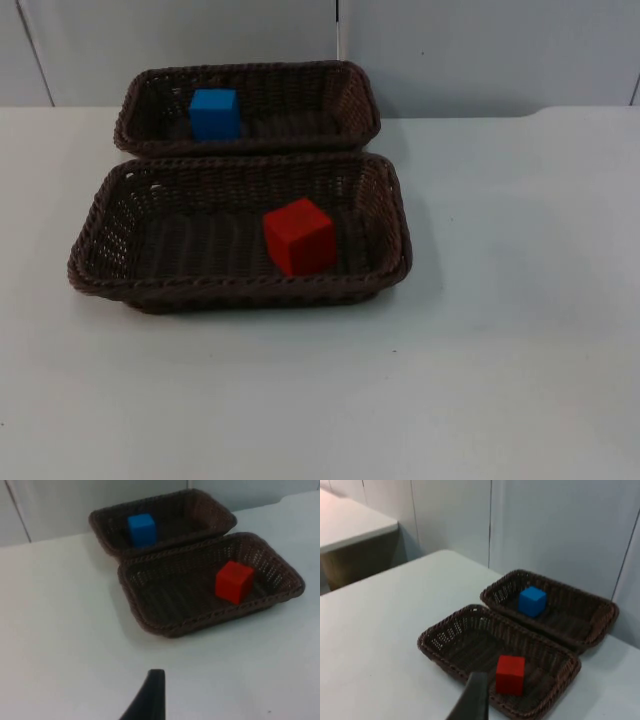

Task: Pick up one cube with the left hand and place it into the upper basket. Pick up one cube with the right hand and place it into the lower basket.

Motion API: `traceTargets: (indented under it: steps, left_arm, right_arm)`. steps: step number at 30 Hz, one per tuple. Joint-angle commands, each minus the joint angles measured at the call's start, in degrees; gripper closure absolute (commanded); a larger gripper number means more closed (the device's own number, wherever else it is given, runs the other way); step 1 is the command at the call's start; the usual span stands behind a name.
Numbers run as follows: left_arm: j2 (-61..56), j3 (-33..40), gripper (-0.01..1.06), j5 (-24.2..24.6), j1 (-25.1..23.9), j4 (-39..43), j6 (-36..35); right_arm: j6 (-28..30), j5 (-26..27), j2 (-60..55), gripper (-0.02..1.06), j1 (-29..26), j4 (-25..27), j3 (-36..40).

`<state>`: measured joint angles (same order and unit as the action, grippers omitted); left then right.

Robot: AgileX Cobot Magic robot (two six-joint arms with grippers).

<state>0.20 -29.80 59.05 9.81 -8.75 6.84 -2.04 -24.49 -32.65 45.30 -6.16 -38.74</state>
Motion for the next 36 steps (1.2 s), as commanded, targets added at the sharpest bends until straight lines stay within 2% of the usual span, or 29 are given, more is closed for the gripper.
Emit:
traceTargets:
  steps: [1, 3, 14, 18, 19, 22, 23, 28, 31, 36]
  left_arm:
    - [-0.2, 0.4, 0.15, 0.9, 0.0, 1.6, -2.6]
    - [-0.2, 0.7, 0.15, 1.5, 0.0, 3.8, -4.5]
    - [-0.2, 1.5, 0.15, 2.5, 0.0, 4.3, -4.7]
    - [-0.2, 1.5, 0.15, 2.5, 0.0, 4.3, -4.7]
    - [-0.2, 1.5, 0.15, 2.5, 0.0, 4.3, -4.7]
    - [-0.2, 1.5, 0.15, 2.5, 0.0, 4.3, -4.7]
    - [-0.2, 1.5, 0.15, 2.5, 0.0, 4.3, -4.7]
    - [-0.2, 1.5, 0.15, 2.5, 0.0, 4.3, -4.7]
    - [-0.2, 1.5, 0.15, 2.5, 0.0, 4.3, -4.7]
    - [-0.2, 1.5, 0.15, 2.5, 0.0, 4.3, -4.6]
  right_arm:
    - [0.4, -1.4, 2.9, 0.23, 0.0, -1.1, 1.0]
    - [0.4, -4.1, 6.3, 0.23, 0.0, -1.3, 1.2]
    - [0.4, -14.3, 18.3, 0.23, 0.0, -2.4, 1.2]
    - [0.4, -21.3, 21.6, 0.23, 0.0, -2.6, 1.2]
    - [0.4, -21.3, 21.6, 0.23, 0.0, -2.6, 1.2]
    - [0.4, -27.2, 24.4, 0.23, 0.0, -2.5, 1.2]
    - [0.4, -27.2, 24.4, 0.23, 0.0, -2.5, 1.2]
    - [0.2, -32.2, 28.5, 0.23, 0.0, -0.5, 1.2]
    - [1.7, -35.0, 32.6, 0.23, 0.0, 3.4, 1.3]
    - [2.0, -39.5, 32.6, 0.23, 0.0, 4.9, 1.9]
